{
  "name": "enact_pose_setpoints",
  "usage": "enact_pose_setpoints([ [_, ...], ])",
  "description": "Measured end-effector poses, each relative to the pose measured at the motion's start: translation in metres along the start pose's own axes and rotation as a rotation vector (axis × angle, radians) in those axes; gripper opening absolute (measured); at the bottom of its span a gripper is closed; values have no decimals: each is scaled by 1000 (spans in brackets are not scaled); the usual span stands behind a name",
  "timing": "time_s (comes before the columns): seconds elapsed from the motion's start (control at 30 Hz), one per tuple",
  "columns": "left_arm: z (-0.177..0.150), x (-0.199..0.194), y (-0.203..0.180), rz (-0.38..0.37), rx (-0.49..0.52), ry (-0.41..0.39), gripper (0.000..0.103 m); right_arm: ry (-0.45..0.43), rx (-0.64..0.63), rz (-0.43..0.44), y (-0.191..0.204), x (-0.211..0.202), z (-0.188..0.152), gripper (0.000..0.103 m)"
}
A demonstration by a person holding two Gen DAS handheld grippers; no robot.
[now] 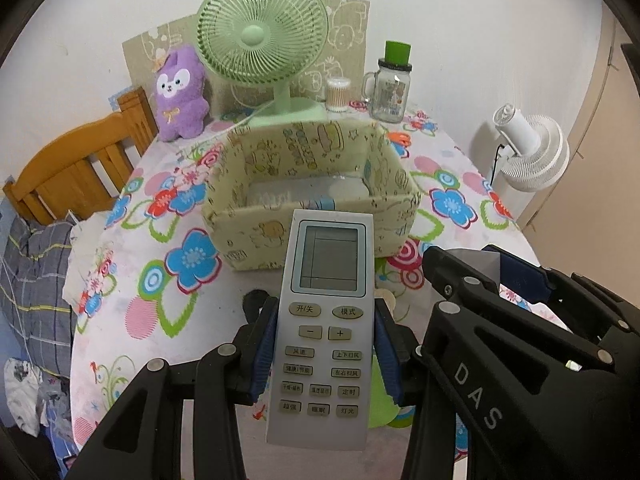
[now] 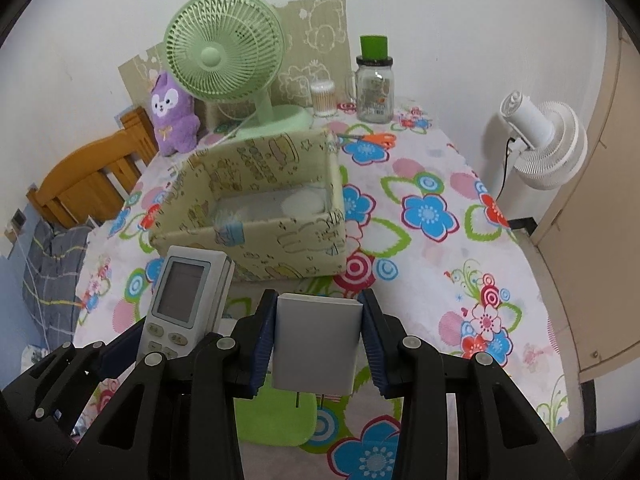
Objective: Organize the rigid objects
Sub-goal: 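Lift the remote and white card and carry both over the fabric box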
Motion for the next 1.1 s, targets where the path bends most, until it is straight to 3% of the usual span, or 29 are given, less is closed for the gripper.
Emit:
enact_pose_setpoints([
  [0.57,27,-40,28,-1,-27,-82,46,-74,-44,-32,37,-39,31,43],
  [1.1,44,-49,58,-44,-36,-106,46,-94,-52,-65,67,-49,50,43],
])
Point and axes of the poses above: each gripper's, at about its wrist camera, not at the fingertips, and x roughly the way its jaws point, y to its left, z to its top, the point moved 2 cm from there along x, roughly the way its jaws point, and after that the axes turned 13 degrees about z, right-handed, at the moved point
